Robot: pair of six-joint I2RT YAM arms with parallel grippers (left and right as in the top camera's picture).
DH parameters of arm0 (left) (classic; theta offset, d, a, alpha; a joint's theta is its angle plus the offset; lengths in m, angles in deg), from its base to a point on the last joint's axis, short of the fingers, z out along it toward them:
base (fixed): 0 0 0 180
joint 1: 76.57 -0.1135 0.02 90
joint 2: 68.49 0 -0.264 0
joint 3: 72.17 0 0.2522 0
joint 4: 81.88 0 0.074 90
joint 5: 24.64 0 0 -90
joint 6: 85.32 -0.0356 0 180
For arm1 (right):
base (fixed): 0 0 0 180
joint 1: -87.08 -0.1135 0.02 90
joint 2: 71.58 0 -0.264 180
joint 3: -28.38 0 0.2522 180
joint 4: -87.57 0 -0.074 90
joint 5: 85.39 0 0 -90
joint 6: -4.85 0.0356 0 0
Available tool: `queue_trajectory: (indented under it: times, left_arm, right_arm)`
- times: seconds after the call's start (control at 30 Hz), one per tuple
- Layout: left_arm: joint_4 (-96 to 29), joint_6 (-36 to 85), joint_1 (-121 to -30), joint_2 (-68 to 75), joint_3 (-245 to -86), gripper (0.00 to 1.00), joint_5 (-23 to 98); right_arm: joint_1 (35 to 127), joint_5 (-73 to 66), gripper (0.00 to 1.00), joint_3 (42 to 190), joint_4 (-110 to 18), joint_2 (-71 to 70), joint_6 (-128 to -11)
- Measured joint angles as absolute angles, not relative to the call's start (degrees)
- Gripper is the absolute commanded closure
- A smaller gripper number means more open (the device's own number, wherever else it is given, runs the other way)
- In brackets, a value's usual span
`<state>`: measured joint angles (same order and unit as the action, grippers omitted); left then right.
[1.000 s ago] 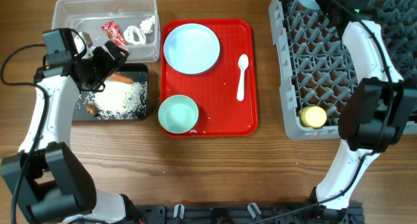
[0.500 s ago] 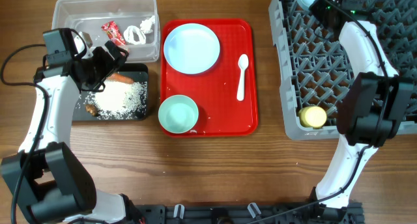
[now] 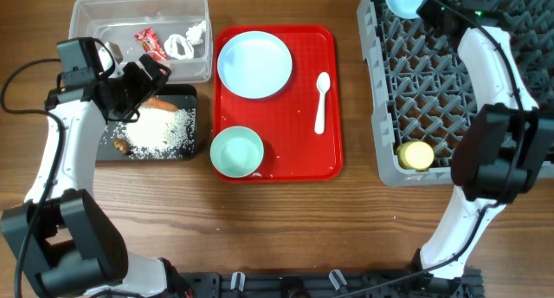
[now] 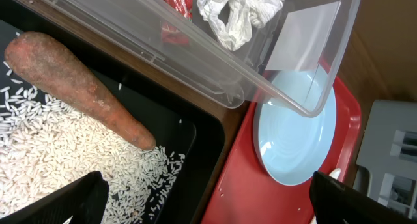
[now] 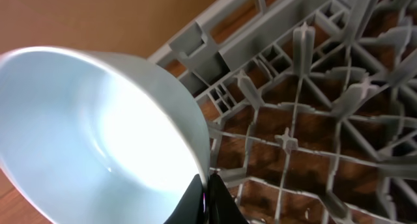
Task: Sort waste into correct bins and load items into the dishwasher rack
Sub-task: 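Lower the light-blue bowl into the rack's back corner and release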
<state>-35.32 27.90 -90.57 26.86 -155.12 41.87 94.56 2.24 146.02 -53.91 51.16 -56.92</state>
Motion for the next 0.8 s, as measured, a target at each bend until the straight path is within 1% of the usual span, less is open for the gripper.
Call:
queue_trajectory:
  times: [0.07,0.17,0.33,0.47,0.6,0.77,0.8]
  left_arm:
    - [-35.32,27.90,-90.57,26.86,-155.12,0.00,41.87]
    - [-35.32,27.90,-90.57,26.86,-155.12,0.00,41.87]
    - [-35.32,27.90,-90.57,26.86,-155.12,0.00,41.87]
    - [-35.32,27.90,-90.57,26.86,-155.12,0.00,41.87]
    - [-35.32,27.90,-90.57,26.86,-155.12,0.00,41.87]
    - [-35.32,27.90,-90.57,26.86,-155.12,0.00,41.87]
    - [-35.30,27.90,-90.57,26.86,-155.12,0.00,41.87]
  right_arm:
    - [94.56,3.26,0.96,146.02,-52.54,49.72,-58.45]
    - [94.39,8.40,0.96,146.02,-49.69,47.16,-61.31]
    - [90.87,26.41,0.96,146.02,-47.66,43.40,-68.24]
    - [84.07,43.24,0.96,146.02,-48.08,43.05,-76.26]
    - [77.78,57.19,0.96,146.02,-51.31,43.25,-83.83]
    - [76.42,66.43,0.96,146.02,-57.43,45.11,-93.77]
    - [76.75,68.20,0.96,146.02,-60.73,47.14,-97.90]
